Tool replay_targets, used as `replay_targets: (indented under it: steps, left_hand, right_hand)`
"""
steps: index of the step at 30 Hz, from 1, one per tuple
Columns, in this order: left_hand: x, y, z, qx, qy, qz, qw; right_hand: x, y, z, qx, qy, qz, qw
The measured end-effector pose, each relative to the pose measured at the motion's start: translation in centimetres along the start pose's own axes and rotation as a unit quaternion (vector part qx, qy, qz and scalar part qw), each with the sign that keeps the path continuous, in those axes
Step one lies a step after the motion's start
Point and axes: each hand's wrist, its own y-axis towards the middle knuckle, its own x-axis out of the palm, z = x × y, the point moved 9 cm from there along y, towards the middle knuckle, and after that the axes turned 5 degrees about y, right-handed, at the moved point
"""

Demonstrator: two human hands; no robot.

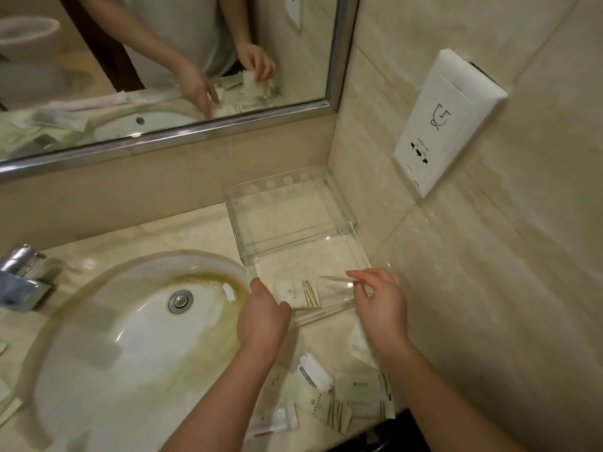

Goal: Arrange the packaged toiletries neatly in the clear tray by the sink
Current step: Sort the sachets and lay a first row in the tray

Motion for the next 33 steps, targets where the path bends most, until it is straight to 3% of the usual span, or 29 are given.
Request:
replay_targets:
  steps: [2, 4, 6, 8, 11, 20, 27, 33]
  left_hand:
    - [-1.2, -1.0, 1.1, 0.057, 0.072, 0.060, 0.994]
    - [-0.8, -1.9, 3.4, 0.169, 0.137, 0.090, 0.972]
    - [2.2, -2.1, 5.0, 0.271, 0.195, 0.023, 0.942]
    - [5.2, -2.0, 5.0, 0.322, 0.248, -0.066, 0.911]
    - [7.0, -1.5, 3.5, 0.334, 0.295, -0.111, 0.888]
    - [6.0, -0.9, 2.8, 0.360, 0.308, -0.090, 0.876]
    - [6.6, -0.5, 3.3, 0.382, 0.297, -0.100, 0.869]
    - [6.3, -0.4, 3.2, 0.392, 0.283, -0.105, 0.869]
  right_hand:
    - [0.6, 1.4, -0.3, -0.031, -0.051, -0.004, 0.998]
    - [1.4, 2.4, -0.3, -0.057, -0.099, -0.020, 0.993]
    - [2.5, 2.9, -0.1, -0.081, -0.150, -0.052, 0.984]
    - [4.2, 2.7, 1.0, -0.075, -0.224, -0.132, 0.963]
    - [5.5, 1.2, 2.8, -0.018, -0.303, -0.246, 0.920]
    - [7.4, -1.5, 3.1, -0.059, -0.341, -0.336, 0.876]
    - [8.7, -1.5, 3.2, -0.055, -0.341, -0.366, 0.864]
    - [8.5, -1.1, 3.3, -0.044, -0.315, -0.360, 0.877]
